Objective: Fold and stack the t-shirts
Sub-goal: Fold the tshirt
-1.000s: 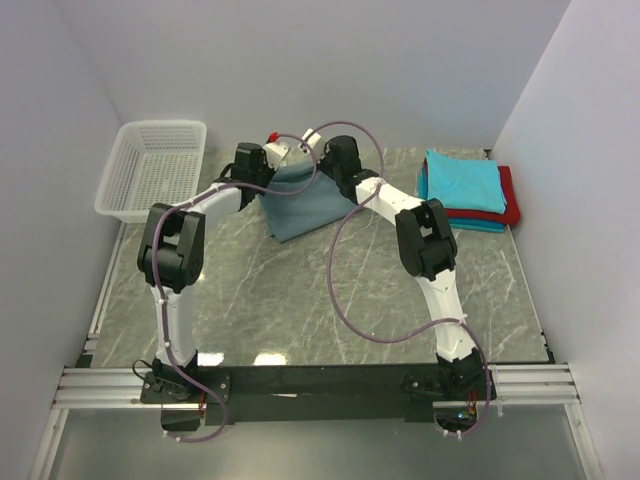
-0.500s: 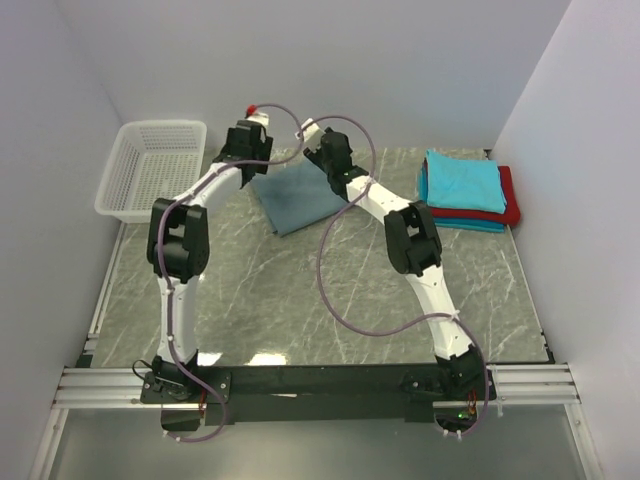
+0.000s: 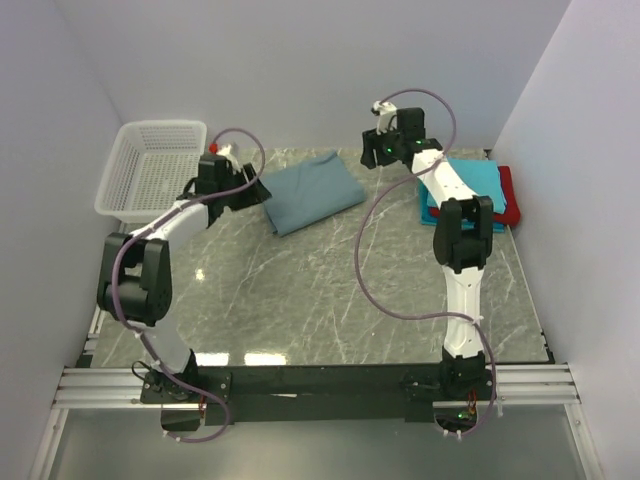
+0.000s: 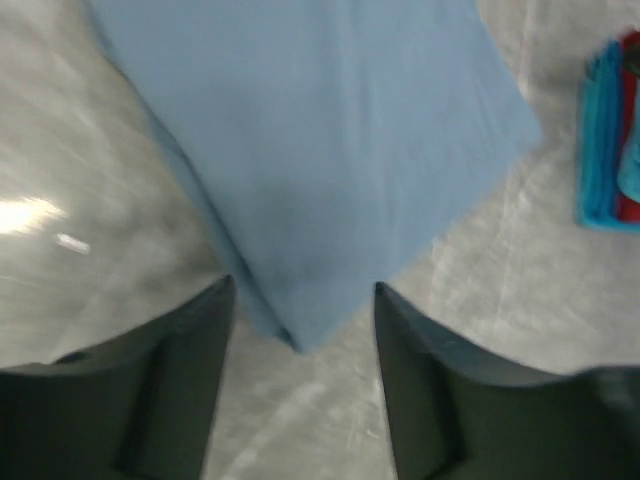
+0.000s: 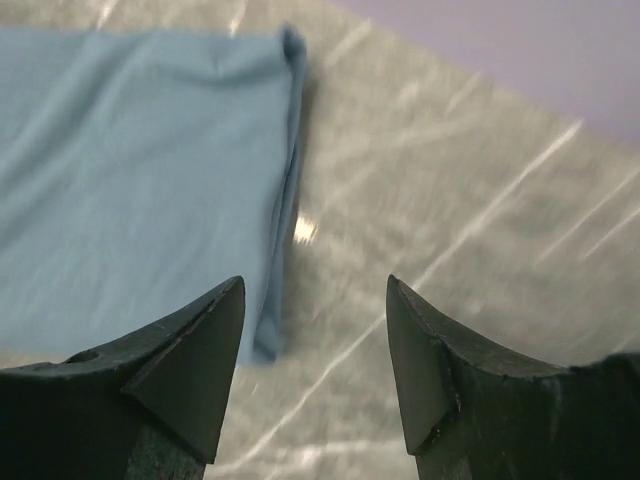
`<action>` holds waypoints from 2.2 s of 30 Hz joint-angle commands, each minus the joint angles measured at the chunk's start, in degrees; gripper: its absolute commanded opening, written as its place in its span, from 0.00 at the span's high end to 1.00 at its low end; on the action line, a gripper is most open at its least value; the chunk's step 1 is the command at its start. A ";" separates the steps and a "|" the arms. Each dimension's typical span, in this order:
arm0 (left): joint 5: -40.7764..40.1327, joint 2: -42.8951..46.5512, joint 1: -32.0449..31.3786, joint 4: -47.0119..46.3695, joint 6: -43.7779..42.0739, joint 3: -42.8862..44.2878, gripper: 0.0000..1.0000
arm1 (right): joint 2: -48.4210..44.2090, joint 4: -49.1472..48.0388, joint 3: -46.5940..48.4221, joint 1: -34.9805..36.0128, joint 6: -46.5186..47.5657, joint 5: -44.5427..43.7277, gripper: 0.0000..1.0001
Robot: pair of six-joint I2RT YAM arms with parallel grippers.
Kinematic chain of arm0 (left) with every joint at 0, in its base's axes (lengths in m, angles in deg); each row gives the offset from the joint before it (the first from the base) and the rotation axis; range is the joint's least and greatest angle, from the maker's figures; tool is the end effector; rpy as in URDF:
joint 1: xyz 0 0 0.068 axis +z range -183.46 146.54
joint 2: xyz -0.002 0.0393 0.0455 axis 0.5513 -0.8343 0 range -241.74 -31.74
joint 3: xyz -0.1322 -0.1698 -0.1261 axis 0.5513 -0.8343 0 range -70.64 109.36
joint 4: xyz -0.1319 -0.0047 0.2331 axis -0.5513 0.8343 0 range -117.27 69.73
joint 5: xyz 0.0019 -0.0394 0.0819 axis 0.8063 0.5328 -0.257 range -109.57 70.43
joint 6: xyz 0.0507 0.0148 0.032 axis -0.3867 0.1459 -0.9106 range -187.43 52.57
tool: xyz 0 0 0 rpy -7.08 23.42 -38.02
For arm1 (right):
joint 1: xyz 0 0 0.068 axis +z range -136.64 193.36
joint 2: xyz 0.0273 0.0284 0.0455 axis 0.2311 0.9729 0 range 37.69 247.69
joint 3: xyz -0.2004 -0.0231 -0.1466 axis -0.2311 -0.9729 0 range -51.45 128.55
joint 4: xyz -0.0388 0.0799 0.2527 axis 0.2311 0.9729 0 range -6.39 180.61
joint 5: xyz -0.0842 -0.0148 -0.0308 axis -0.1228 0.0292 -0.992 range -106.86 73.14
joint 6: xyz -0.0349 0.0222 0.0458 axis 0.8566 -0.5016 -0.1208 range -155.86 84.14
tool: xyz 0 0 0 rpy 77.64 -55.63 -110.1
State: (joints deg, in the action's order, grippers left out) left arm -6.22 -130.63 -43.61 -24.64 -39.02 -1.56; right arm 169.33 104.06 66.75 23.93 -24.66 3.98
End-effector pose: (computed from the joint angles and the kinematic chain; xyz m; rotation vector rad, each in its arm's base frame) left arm 0.3978 -0.0822 0.2132 -0.2079 2.1789 -0.6373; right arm 0.5235 0.1146 0.2270 -0.6081 2.0554 0.3861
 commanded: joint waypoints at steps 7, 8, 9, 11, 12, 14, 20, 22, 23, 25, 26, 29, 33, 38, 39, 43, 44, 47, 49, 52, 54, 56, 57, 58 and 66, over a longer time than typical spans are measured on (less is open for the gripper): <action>14.08 -5.78 -0.48 -9.14 15.10 -5.54 0.42 | 8.37 13.74 10.13 -0.02 -14.10 10.53 0.35; 13.90 -6.66 -0.57 -8.70 15.02 -5.36 0.42 | 9.07 13.74 10.56 0.07 -14.71 10.62 0.35; 13.73 -7.01 -0.57 -7.92 15.01 -5.01 0.42 | 9.43 13.74 10.74 0.15 -15.94 10.54 0.34; 12.15 -8.41 -0.66 -6.51 14.75 -4.22 0.42 | 10.75 14.53 11.79 0.15 -16.82 10.45 0.34; 12.06 -8.86 -0.66 -5.72 14.75 -3.52 0.42 | 11.10 15.06 12.06 0.15 -17.78 9.75 0.34; 12.41 -10.09 -0.75 -5.62 14.84 -2.73 0.42 | 12.15 15.59 12.59 0.15 -18.58 9.31 0.34; 11.18 -13.87 -2.06 -1.14 14.05 1.14 0.44 | 13.47 17.08 11.28 0.24 -19.99 10.45 0.38; 10.92 -14.57 -2.15 -1.40 14.22 1.06 0.48 | 13.47 16.91 10.31 0.33 -20.52 10.62 0.39; 11.26 -14.58 -2.15 -2.10 14.31 0.62 0.57 | 13.39 16.73 9.96 0.33 -21.04 10.45 0.39; 11.00 -14.66 -2.15 -2.11 14.31 0.27 0.72 | 13.04 15.77 8.73 0.24 -21.48 9.92 0.39; 11.35 -14.66 -2.15 -2.19 14.40 -0.60 0.76 | 12.95 15.42 8.37 0.24 -21.83 9.75 0.39; 11.79 -14.31 -2.06 -2.19 14.05 -2.10 0.89 | 13.12 15.41 7.58 0.33 -22.54 10.53 0.38; 13.19 -13.00 -1.80 -4.82 14.22 -5.09 0.99 | 11.90 16.29 3.90 0.42 -22.45 12.82 0.46; 16.35 -9.66 -1.80 -8.78 16.15 -11.15 0.99 | 4.53 13.14 -10.23 1.21 -21.31 12.30 0.59; 17.15 -9.22 -1.80 -9.92 16.77 -12.29 0.99 | 1.29 10.43 -13.13 1.21 -21.57 12.03 0.61; 19.61 -4.74 -1.80 -14.49 19.40 -20.01 0.99 | -4.80 7.86 -25.34 1.12 -22.10 12.47 0.67; 19.53 -3.69 -1.80 -14.67 19.41 -21.51 0.99 | -5.85 7.59 -27.29 1.12 -22.10 12.64 0.69; 18.92 0.88 -1.80 -14.67 19.41 -27.67 0.99 | -10.24 6.63 -35.38 1.56 -21.31 12.91 0.68; 18.56 4.22 -1.80 -14.24 20.20 -31.79 0.98 | -13.76 6.27 -40.39 1.91 -20.17 11.60 0.65; 16.55 9.75 -1.89 -11.60 20.90 -35.40 0.82 | -19.03 5.92 -45.41 1.91 -18.16 9.66 0.55; 13.13 16.40 -1.89 -7.66 20.38 -36.20 0.74 | -23.06 7.06 -47.51 1.91 -16.48 7.30 0.51; 10.22 21.61 -1.89 -3.01 19.76 -36.21 0.61 | -26.67 7.59 -48.40 1.74 -14.02 5.10 0.46; 7.77 26.33 -1.89 -1.16 19.50 -35.95 0.57 | -27.65 7.50 -48.41 1.74 -13.32 4.57 0.43; 6.88 28.47 -1.98 0.17 18.80 -35.16 0.49 | -28.44 7.33 -48.23 1.74 -12.09 4.39 0.39; 12.56 32.91 -2.15 1.50 13.17 -29.81 0.50 | -22.13 8.56 -34.63 1.74 -6.82 10.70 0.36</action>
State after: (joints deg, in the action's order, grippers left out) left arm 2.61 -95.44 -45.40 -23.63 -22.39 -34.54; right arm 145.59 113.61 26.90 25.85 -35.63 12.09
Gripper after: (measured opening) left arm 0.521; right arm 0.650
